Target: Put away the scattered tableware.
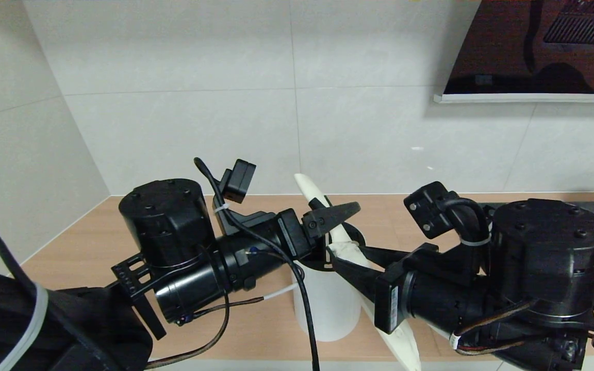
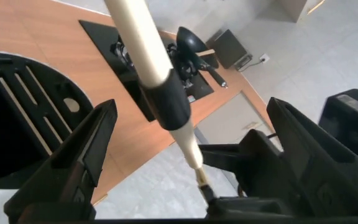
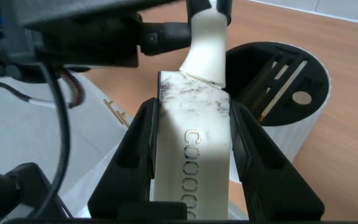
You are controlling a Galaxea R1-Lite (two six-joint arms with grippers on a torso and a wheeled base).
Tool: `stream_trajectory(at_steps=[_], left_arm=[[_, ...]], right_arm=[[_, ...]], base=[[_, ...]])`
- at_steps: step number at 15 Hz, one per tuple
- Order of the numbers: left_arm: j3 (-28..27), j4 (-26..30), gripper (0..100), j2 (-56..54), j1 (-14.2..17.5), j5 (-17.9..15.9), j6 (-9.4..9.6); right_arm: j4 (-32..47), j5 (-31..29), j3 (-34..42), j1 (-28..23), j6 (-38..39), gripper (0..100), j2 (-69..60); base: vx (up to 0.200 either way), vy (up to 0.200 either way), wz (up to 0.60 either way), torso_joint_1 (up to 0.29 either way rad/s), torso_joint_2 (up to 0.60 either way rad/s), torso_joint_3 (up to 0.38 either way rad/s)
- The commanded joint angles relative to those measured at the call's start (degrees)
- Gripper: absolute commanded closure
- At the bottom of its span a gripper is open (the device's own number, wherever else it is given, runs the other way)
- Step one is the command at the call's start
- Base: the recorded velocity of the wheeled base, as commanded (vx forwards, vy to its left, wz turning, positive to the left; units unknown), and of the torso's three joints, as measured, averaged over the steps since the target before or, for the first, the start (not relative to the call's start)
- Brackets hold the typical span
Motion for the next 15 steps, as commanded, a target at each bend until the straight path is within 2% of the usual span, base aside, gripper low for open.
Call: stream_trajectory(at_steps=[1,5,15], left_arm=[[-0.08,-0.15,100,0.32,0.0,0.03,0.06],[-0.08,-2.7,100,1.46,0.09,0.65,-0.11],[0.0,-4.28,100,1.55,0.09,1.09,-0.29]], right_arm=[[0.0,-0.01,0.03,0.02,-0.04,100,0.09],[0.0,-0.01,0.12,0.02,-0.04,100,0.01],[0.0,-0.19,0.21,-0.07,-0.04,100,-0.17]], base=[[0.0,0.0,0.0,0.0,0.0,0.0],[0.0,0.0,0.0,0.0,0.0,0.0],[0.0,0.0,0.0,0.0,0.0,0.0]])
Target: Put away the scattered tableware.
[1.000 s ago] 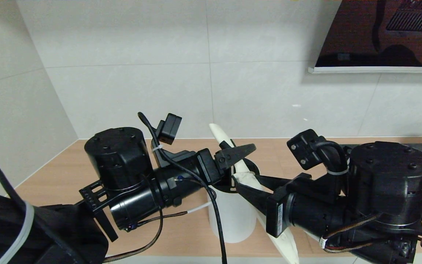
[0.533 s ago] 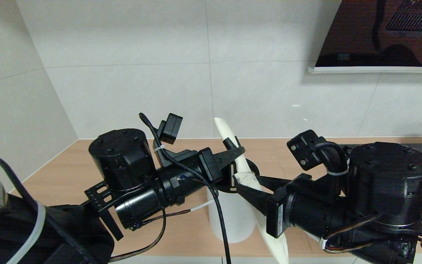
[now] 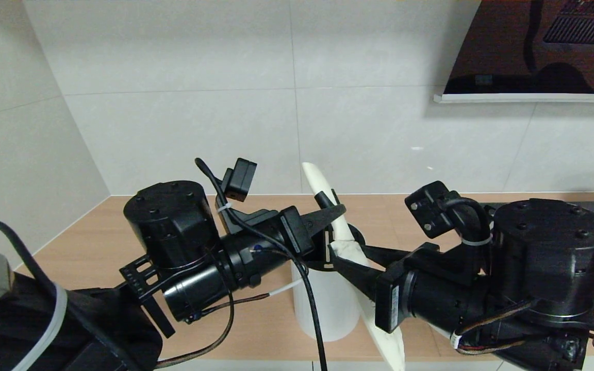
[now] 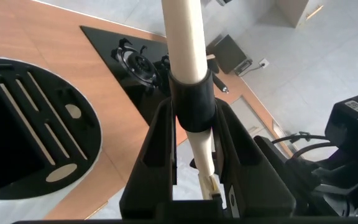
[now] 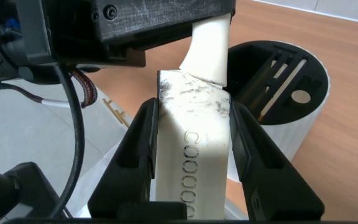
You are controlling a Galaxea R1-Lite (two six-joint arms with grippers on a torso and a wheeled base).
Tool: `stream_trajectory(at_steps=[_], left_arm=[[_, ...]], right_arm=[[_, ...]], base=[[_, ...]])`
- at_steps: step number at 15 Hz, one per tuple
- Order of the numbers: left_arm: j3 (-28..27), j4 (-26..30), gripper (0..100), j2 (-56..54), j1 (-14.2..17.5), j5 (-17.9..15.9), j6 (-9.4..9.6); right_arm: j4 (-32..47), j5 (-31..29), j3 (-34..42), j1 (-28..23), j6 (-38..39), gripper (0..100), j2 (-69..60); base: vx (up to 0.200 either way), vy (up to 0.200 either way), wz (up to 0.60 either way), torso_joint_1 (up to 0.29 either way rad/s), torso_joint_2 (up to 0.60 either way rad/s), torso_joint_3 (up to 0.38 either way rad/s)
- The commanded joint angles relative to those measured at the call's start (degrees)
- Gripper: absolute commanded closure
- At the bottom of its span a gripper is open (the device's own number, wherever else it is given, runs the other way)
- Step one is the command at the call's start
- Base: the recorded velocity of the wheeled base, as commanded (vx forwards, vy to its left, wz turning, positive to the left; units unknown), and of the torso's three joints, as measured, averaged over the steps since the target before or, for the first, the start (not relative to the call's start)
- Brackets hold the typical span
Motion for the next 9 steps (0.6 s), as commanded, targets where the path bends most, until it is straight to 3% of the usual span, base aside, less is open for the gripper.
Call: stream_trajectory(at_steps=[1,6,9], left_arm=[[0.07,-0.11,100,-0.13,0.02,0.12,-0.04],[-0.29,-0.11,100,-1.54,-0.07,0.38,-0.04],[-1.6,1.12,100,-3.12,0.46,2.31,0.57]], right_arm=[[0.11,-0.03,0.09,-0.07,-0.05,0,-0.08],[0.02,-0.03,0.09,-0.07,0.04,0,-0.44],[0.02,-0.03,0.0,-1.91,-0.05,0,-2.46]], base=[[0.0,0.0,0.0,0.0,0.0,0.0],[0.0,0.0,0.0,0.0,0.0,0.0],[0.0,0.0,0.0,0.0,0.0,0.0]])
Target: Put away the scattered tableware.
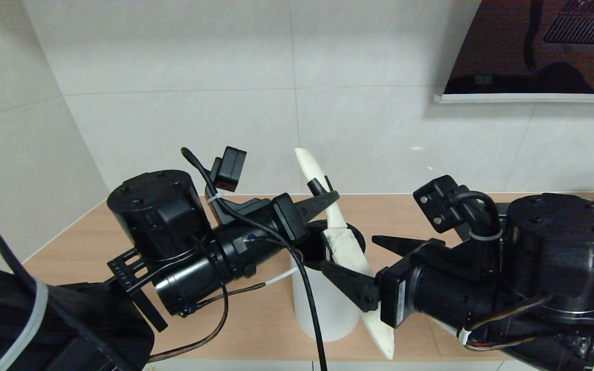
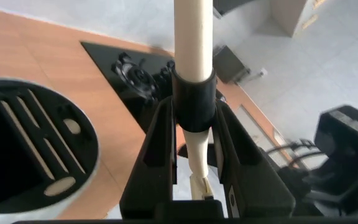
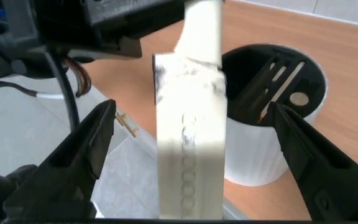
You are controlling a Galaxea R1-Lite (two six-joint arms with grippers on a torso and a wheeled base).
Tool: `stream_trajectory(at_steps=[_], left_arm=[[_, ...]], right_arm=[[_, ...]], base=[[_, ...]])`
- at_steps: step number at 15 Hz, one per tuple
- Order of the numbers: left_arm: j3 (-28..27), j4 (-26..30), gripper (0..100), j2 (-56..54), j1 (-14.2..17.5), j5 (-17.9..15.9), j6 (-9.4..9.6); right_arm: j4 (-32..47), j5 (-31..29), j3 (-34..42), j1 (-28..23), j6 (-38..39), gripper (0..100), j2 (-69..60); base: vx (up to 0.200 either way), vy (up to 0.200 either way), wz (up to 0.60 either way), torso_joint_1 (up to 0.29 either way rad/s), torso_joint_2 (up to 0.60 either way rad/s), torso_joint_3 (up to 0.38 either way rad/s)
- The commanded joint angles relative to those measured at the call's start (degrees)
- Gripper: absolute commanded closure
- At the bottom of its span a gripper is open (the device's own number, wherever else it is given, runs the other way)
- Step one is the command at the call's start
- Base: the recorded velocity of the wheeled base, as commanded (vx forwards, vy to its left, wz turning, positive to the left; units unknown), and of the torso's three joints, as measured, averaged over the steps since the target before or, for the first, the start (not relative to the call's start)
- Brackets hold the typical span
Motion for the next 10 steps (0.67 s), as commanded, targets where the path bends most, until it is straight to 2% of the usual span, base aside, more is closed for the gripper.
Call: stream_trajectory(at_steps=[1,3,4,5,6,7,8,9,10], left_arm=[[-0.89,2.97,100,-3.7,0.77,0.45,0.2],[-3.0,9.56,100,-7.31,1.64,3.35,0.46],[-6.16,16.16,100,-9.51,1.82,8.18,3.45],[-9.41,20.37,100,-9.77,1.56,15.3,7.58],[-11.87,22.92,100,-9.33,-0.2,22.16,12.24],[-13.46,23.54,100,-8.63,-2.13,27.34,15.93],[-16.27,23.36,100,-6.78,-4.33,33.85,20.94],[-17.94,23.01,100,-5.29,-5.65,37.89,25.25],[-18.47,20.64,100,-3.88,-6.53,43.43,30.7]], right_arm=[[0.06,0.07,-0.16,-4.04,-0.12,0,-3.05],[0.06,0.6,-0.6,-10.01,-0.12,0,-4.9],[0.06,1.21,-0.69,-13.35,-0.12,0,-6.83],[0.15,1.48,-1.39,-15.02,-0.12,0,-7.53],[0.15,1.39,-1.75,-16.08,-0.21,0,-7.71],[0.06,1.3,-1.83,-16.69,-0.21,0,-7.71],[0.15,1.04,-1.92,-16.96,-0.21,0,-7.36],[0.15,0.95,-1.83,-16.96,-0.3,0,-7.1],[0.15,0.86,-1.75,-17.05,-0.56,0,-6.74]], base=[[0.0,0.0,0.0,0.0,0.0,0.0],[0.0,0.0,0.0,0.0,0.0,0.0],[0.0,0.0,0.0,0.0,0.0,0.0],[0.0,0.0,0.0,0.0,0.0,0.0],[0.0,0.0,0.0,0.0,0.0,0.0],[0.0,0.0,0.0,0.0,0.0,0.0],[0.0,0.0,0.0,0.0,0.0,0.0],[0.0,0.0,0.0,0.0,0.0,0.0],[0.0,0.0,0.0,0.0,0.0,0.0]])
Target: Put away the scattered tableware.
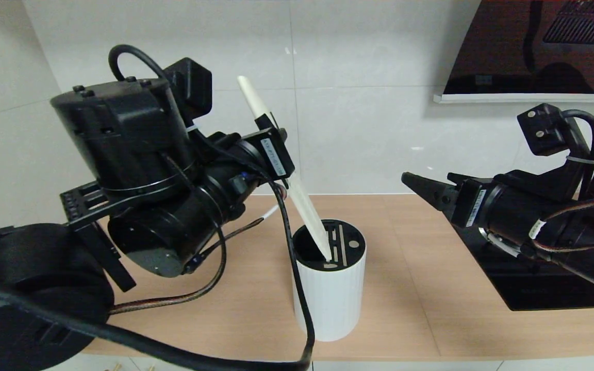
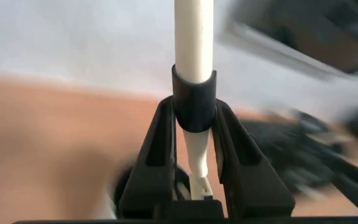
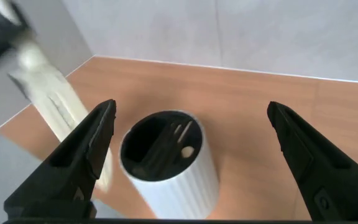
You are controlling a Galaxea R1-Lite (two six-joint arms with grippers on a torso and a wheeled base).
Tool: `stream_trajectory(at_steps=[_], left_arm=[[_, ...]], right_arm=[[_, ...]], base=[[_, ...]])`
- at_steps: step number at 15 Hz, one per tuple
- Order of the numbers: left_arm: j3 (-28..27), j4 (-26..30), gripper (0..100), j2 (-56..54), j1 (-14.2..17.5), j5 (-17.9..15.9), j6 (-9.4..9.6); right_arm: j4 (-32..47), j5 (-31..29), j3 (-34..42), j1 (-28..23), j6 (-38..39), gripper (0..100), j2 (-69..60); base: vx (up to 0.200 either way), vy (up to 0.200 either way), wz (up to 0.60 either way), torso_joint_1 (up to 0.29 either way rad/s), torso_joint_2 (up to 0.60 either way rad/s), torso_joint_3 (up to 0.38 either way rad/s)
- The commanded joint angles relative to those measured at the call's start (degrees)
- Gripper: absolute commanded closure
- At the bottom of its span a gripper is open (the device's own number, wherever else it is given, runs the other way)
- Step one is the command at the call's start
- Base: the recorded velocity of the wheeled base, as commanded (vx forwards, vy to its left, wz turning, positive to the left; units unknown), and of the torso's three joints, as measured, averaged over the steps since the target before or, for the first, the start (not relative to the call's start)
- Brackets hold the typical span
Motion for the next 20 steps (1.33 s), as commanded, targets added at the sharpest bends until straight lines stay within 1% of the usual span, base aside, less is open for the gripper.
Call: stream_trajectory(at_steps=[1,2,3,4,5,6,8,11,20], left_arm=[[-1.92,-5.91,100,3.76,-3.17,6.16,8.22],[-0.69,-12.77,100,5.25,-3.88,6.69,13.32],[1.34,-19.71,100,7.27,-3.96,8.01,17.71],[2.65,-24.55,100,9.56,-3.96,9.77,21.67],[2.65,-28.15,100,11.23,-4.05,10.91,22.64],[2.65,-28.94,100,11.93,-4.58,11.0,22.9],[3.01,-28.77,100,11.75,-4.76,11.08,22.9],[6.08,-28.77,100,12.11,-4.84,10.91,22.9],[6.17,-30.08,100,16.33,-4.76,10.65,22.55]], right_arm=[[-0.01,-0.52,-0.13,-0.52,-0.08,0,0.03],[-0.01,-0.61,-0.66,-1.4,-0.08,0,0.03],[-0.01,-0.61,-0.66,-2.19,-0.16,0,0.03],[-0.01,-0.61,-0.83,-2.54,-0.16,0,0.12],[-0.01,-0.61,-0.83,-2.63,-0.16,0,0.3],[-0.01,-0.61,-0.83,-2.63,-0.16,0,0.3],[-0.01,-0.61,-0.83,-2.63,-0.16,0,0.3],[-0.01,-0.61,-0.83,-2.63,-0.16,0,1.09],[-0.01,-0.61,-0.66,-2.63,-1.39,0,0.82]], base=[[0.0,0.0,0.0,0.0,0.0,0.0],[0.0,0.0,0.0,0.0,0.0,0.0],[0.0,0.0,0.0,0.0,0.0,0.0],[0.0,0.0,0.0,0.0,0.0,0.0],[0.0,0.0,0.0,0.0,0.0,0.0],[0.0,0.0,0.0,0.0,0.0,0.0],[0.0,0.0,0.0,0.0,0.0,0.0],[0.0,0.0,0.0,0.0,0.0,0.0],[0.0,0.0,0.0,0.0,0.0,0.0]])
